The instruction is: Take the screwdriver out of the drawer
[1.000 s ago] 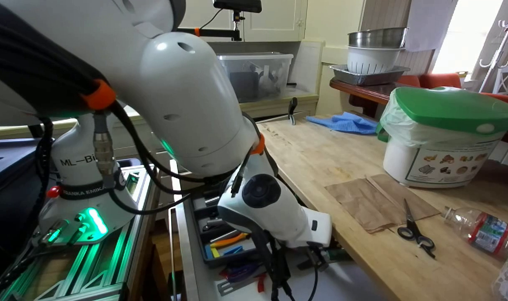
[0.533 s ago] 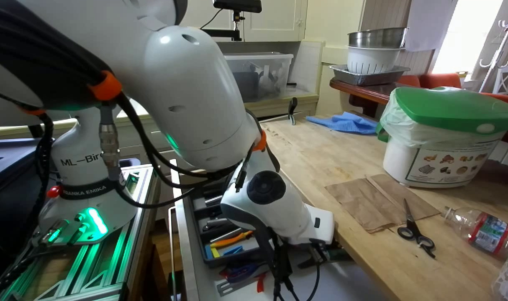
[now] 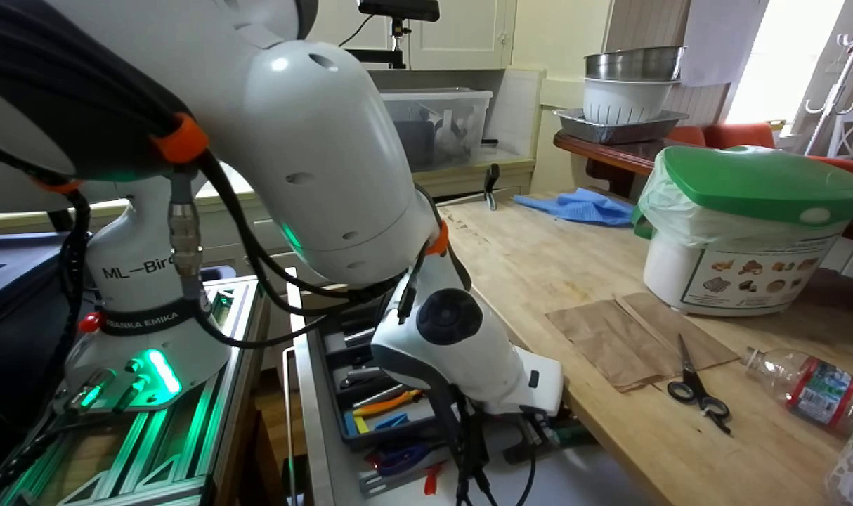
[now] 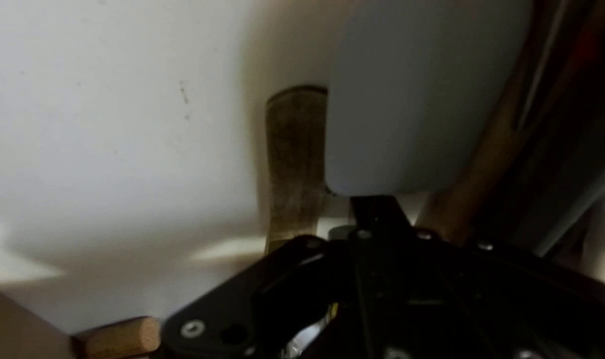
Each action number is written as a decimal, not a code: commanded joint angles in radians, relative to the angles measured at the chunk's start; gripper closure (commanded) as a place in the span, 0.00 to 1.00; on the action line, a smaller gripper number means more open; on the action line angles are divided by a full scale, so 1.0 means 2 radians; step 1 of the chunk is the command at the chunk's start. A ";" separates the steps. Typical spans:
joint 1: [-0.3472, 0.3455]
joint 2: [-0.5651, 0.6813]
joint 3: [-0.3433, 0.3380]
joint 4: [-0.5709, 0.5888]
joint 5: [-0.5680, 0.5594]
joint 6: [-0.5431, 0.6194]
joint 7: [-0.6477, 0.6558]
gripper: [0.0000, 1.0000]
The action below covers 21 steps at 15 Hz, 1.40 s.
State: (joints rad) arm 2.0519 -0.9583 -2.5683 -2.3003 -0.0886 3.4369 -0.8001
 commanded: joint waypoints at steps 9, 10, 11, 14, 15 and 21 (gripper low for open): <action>-0.018 0.074 0.022 -0.051 -0.013 -0.014 0.058 0.98; -0.013 0.086 0.015 -0.055 -0.009 -0.022 0.059 0.98; -0.005 0.100 0.004 -0.059 -0.003 -0.026 0.059 0.98; 0.011 0.129 -0.027 -0.069 0.002 -0.055 0.065 0.98; 0.020 0.137 -0.044 -0.071 0.000 -0.072 0.067 0.98; -0.004 0.238 -0.023 -0.135 0.175 -0.105 -0.085 0.98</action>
State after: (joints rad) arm 2.0432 -0.6076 -2.6152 -2.4898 0.1670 3.2505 -0.9004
